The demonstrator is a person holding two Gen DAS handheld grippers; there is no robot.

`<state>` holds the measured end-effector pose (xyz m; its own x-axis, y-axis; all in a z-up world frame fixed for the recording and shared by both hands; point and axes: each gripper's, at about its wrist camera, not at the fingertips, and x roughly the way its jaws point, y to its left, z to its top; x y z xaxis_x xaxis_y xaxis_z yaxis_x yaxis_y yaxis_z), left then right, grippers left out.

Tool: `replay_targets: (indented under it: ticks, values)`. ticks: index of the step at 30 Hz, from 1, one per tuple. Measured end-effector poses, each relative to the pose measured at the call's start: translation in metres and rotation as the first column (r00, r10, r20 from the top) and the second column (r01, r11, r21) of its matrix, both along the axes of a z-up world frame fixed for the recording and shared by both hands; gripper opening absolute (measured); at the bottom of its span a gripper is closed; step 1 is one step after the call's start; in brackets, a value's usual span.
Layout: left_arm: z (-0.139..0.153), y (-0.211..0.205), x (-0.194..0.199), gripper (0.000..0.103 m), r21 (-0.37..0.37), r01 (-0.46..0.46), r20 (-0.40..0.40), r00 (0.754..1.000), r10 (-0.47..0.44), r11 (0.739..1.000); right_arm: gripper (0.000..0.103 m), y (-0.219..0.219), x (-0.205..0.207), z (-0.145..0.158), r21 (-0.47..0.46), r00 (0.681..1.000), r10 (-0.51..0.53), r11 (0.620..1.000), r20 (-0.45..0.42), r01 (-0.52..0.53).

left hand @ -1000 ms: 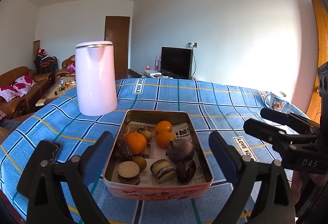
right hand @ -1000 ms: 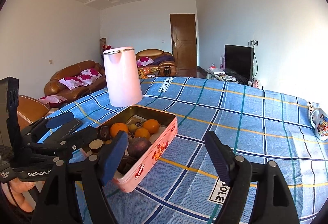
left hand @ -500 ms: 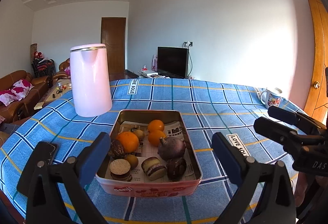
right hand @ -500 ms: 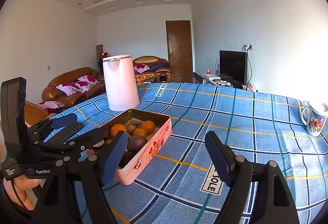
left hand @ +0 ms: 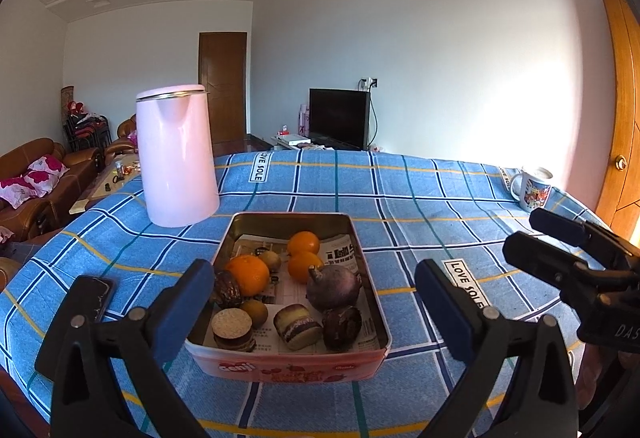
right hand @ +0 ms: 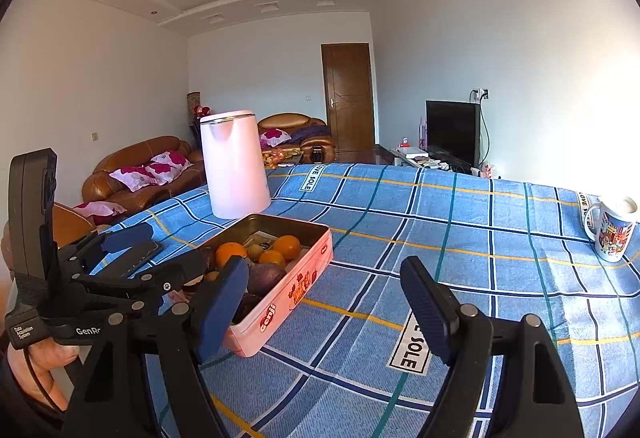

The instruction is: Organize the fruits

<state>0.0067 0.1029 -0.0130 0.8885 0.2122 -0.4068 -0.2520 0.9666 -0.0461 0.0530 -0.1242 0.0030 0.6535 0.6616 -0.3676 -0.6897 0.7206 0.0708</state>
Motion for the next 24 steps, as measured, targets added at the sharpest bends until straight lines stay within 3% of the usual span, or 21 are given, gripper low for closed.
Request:
replay_targets:
  ticks: [24]
  values:
    - [0.004,-0.010,-0.001,0.103,0.021,0.025,0.020,0.999,-0.025,0.999,0.080,-0.011,0.001,-0.004,0.005,1.000,-0.013,1.000,-0.010,0.013]
